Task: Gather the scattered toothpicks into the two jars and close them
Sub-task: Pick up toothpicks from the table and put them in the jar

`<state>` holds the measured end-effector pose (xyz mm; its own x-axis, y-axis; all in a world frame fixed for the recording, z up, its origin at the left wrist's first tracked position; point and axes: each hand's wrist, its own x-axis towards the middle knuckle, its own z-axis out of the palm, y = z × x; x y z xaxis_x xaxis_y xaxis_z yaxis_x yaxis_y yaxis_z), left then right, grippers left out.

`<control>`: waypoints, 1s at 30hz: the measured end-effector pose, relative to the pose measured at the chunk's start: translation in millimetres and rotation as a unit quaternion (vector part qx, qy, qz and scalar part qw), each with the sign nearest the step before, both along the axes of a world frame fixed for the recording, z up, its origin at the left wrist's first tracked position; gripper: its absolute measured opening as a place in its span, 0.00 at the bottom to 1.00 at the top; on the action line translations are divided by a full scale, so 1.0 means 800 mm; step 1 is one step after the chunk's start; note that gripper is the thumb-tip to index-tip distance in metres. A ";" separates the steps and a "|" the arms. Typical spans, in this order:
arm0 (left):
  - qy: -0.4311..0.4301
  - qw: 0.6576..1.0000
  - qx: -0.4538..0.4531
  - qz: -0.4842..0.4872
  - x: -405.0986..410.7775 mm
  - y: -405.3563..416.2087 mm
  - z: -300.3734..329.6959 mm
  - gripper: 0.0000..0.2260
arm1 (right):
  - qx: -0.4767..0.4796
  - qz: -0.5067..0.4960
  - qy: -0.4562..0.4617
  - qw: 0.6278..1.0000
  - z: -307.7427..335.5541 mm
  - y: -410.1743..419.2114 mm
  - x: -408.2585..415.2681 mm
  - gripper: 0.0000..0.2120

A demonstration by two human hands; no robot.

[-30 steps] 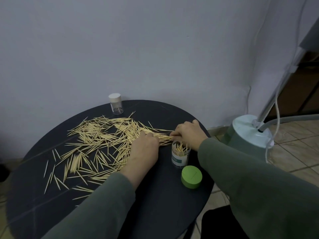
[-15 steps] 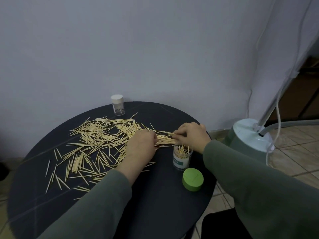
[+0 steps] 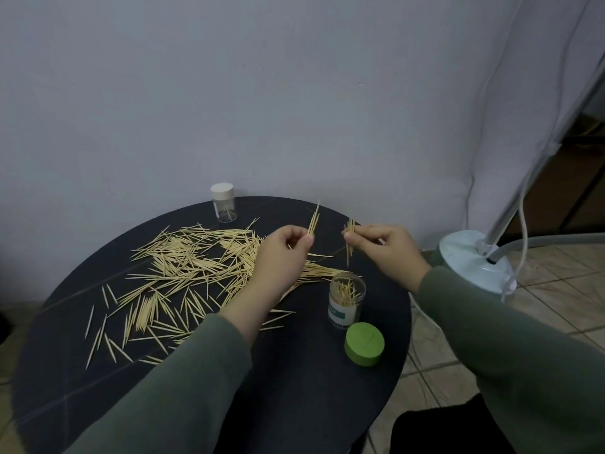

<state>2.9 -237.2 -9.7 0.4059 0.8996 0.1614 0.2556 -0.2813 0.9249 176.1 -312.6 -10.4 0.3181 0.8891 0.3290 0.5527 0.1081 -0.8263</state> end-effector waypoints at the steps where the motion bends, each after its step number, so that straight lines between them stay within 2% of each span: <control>1: -0.029 0.999 -0.014 -0.007 0.002 -0.003 0.003 0.05 | 0.007 0.015 0.009 1.000 0.005 -0.005 -0.001 0.08; 6: -0.091 0.994 -0.041 -0.043 0.009 -0.018 0.011 0.05 | 0.022 0.091 0.072 0.993 0.018 -0.031 0.002 0.07; 10: -0.054 0.995 -0.010 -0.081 0.012 -0.032 0.013 0.04 | -0.001 0.126 0.082 0.989 0.015 -0.040 0.004 0.09; 13: 0.013 0.993 0.047 -0.103 0.009 -0.035 0.011 0.02 | -0.029 0.134 0.064 0.988 0.008 -0.039 0.006 0.11; 17: 0.055 0.987 0.093 -0.120 0.000 -0.037 0.004 0.01 | -0.062 0.142 0.029 0.988 0.007 -0.039 0.012 0.08; 24: 0.074 0.986 0.062 -0.138 -0.005 -0.041 -0.012 0.03 | -0.123 0.158 -0.036 0.979 0.008 -0.043 0.013 0.09; 30: 0.076 0.982 0.078 -0.153 -0.007 -0.033 -0.015 0.09 | -0.135 0.162 -0.073 0.975 0.014 -0.043 0.022 0.18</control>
<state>-3.0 -263.5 -22.0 0.6831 0.7013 0.2036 0.2690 -0.5009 0.8227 193.4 -347.3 0.5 -0.0270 0.9955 0.0907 0.6397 0.0869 -0.7637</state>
